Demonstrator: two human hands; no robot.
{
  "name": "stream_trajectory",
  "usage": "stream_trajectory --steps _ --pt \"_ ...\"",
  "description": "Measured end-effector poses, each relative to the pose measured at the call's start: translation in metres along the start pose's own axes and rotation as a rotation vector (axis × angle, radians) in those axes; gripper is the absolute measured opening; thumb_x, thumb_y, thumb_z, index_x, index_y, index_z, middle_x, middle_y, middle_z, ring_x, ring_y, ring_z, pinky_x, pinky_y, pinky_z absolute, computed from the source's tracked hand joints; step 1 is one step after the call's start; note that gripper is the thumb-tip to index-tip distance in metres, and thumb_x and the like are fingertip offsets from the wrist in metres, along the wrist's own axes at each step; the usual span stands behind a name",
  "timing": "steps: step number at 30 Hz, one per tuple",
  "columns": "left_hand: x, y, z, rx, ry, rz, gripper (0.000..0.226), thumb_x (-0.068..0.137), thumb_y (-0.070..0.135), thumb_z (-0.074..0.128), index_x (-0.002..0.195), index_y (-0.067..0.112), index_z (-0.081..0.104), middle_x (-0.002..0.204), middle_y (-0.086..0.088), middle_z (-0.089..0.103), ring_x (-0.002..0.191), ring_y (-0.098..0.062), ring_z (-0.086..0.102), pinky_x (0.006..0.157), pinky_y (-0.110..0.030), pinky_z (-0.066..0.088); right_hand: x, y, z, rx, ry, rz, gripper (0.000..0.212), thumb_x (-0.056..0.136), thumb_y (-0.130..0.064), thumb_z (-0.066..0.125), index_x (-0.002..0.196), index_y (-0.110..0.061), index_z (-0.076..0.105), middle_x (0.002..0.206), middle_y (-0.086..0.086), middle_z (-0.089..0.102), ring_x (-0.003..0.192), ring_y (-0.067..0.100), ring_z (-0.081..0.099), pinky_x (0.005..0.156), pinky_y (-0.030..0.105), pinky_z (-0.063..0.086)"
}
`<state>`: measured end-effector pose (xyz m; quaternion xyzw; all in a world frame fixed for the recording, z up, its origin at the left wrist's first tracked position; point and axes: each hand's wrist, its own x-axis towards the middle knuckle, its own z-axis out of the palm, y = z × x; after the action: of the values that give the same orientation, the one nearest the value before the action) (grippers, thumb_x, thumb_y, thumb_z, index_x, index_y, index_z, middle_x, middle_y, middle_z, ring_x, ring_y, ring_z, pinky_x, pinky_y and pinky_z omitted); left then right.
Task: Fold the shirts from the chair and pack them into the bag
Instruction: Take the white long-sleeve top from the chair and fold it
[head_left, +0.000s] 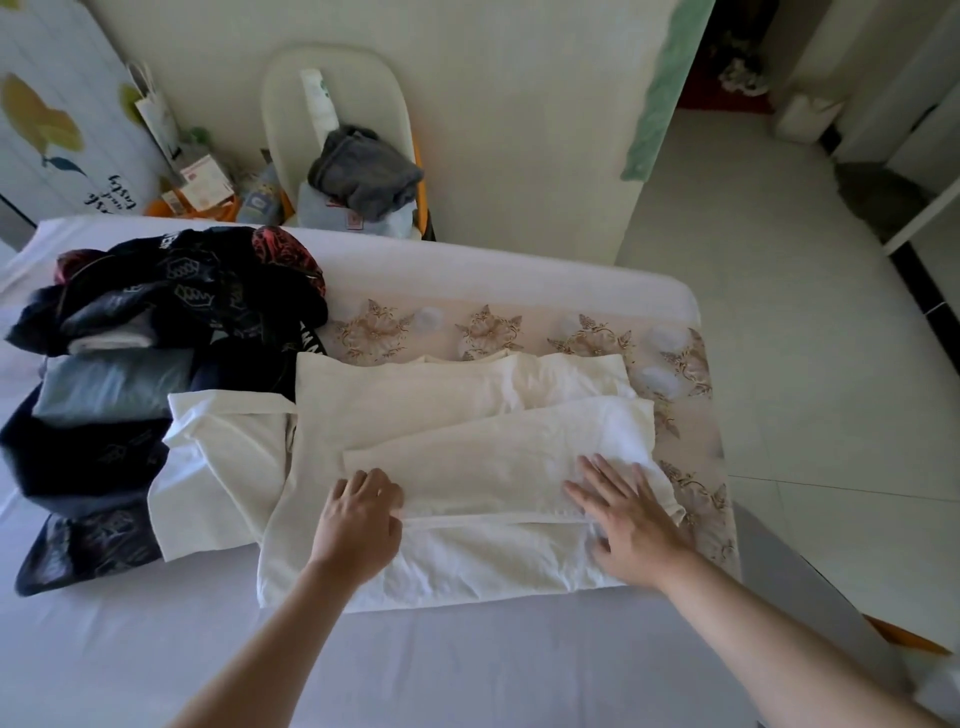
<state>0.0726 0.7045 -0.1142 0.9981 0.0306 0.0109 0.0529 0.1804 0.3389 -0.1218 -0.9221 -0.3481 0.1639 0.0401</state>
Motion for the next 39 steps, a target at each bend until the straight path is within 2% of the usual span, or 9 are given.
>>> stream_trajectory --steps 2,5,9,14,18,21,24,30,39 --pt "-0.006 0.014 0.006 -0.034 -0.056 -0.014 0.043 0.079 0.042 0.048 0.115 0.025 0.065 0.125 -0.002 0.057 0.115 -0.028 0.055 0.094 -0.042 0.044 -0.001 -0.002 0.003 -0.035 -0.134 0.120 0.084 0.084 -0.046 0.039 0.154 -0.046 -0.006 0.159 -0.002 -0.031 0.148 0.019 -0.028 0.114 0.066 -0.004" --pt "-0.015 0.032 0.027 -0.067 -0.300 -0.057 0.082 0.078 0.076 0.042 0.151 0.042 0.030 0.164 -0.006 0.013 0.149 -0.036 0.014 0.115 -0.059 0.019 -0.008 -0.002 0.004 -0.050 -0.188 0.182 0.086 0.087 -0.057 0.038 0.150 -0.049 -0.020 0.154 -0.004 -0.042 0.145 0.019 -0.034 0.113 0.069 -0.005" --pt "-0.012 0.048 0.041 -0.071 -0.436 -0.065 0.097 0.065 0.092 0.027 0.145 0.056 -0.013 0.153 0.004 -0.040 0.142 -0.034 -0.036 0.113 -0.060 -0.015 -0.034 0.004 0.013 -0.064 -0.173 0.221 0.087 0.090 -0.063 0.036 0.148 -0.047 -0.027 0.155 -0.004 -0.041 0.146 0.020 -0.032 0.115 0.063 -0.010" --pt "0.000 0.057 0.034 -0.072 -0.341 0.032 0.095 0.067 0.086 0.040 0.151 0.052 0.013 0.164 0.004 -0.014 0.148 -0.029 -0.023 0.114 -0.059 -0.017 -0.074 0.000 0.018 0.043 -0.165 0.311 0.087 0.088 -0.067 0.033 0.152 -0.043 -0.021 0.156 -0.004 -0.039 0.145 0.016 -0.033 0.121 0.054 -0.003" --pt "-0.003 0.084 0.031 -0.120 -0.306 0.043 0.085 0.074 0.075 0.030 0.151 0.039 0.033 0.165 0.000 0.011 0.152 -0.029 0.001 0.119 -0.057 0.004 -0.104 -0.015 0.022 0.083 -0.126 0.365 0.088 0.080 -0.071 0.026 0.156 -0.041 -0.010 0.160 -0.002 -0.032 0.150 0.018 -0.024 0.120 0.053 0.006" --pt "-0.005 0.090 0.028 -0.097 -0.329 0.055 0.085 0.074 0.073 0.028 0.151 0.038 0.034 0.164 0.000 0.016 0.152 -0.027 0.008 0.119 -0.052 0.010 -0.104 -0.030 0.012 0.063 -0.063 0.434 0.077 0.080 -0.064 0.032 0.152 -0.036 0.030 0.165 0.008 0.016 0.150 0.027 0.019 0.113 0.058 0.021" --pt "-0.001 0.086 0.011 -0.124 -0.334 0.061 0.078 0.078 0.063 0.030 0.150 0.033 0.036 0.161 0.001 0.027 0.149 -0.024 0.020 0.118 -0.044 0.018 -0.080 -0.041 -0.010 0.042 -0.023 0.447 0.063 0.086 -0.060 0.026 0.135 -0.030 0.054 0.138 0.001 0.048 0.124 0.024 0.048 0.103 0.047 0.030" --pt "0.010 0.045 -0.042 -0.193 -0.208 -0.086 0.054 0.092 0.030 0.053 0.145 0.026 0.042 0.144 0.003 0.049 0.133 -0.021 0.042 0.107 -0.038 0.035 0.008 -0.103 -0.052 0.291 -0.096 0.233 0.051 0.099 -0.049 0.039 0.144 -0.024 0.045 0.146 0.002 0.042 0.127 0.027 0.050 0.103 0.039 0.041" --pt "0.010 -0.111 -0.110 -0.049 0.246 -0.308 0.054 0.066 0.007 0.073 0.119 0.014 0.061 0.117 -0.007 0.054 0.105 -0.029 0.046 0.091 -0.041 0.040 0.140 -0.266 -0.093 0.512 -0.049 0.068 0.045 0.096 -0.029 0.053 0.140 -0.026 0.050 0.144 0.000 0.047 0.128 0.021 0.053 0.106 0.033 0.042"
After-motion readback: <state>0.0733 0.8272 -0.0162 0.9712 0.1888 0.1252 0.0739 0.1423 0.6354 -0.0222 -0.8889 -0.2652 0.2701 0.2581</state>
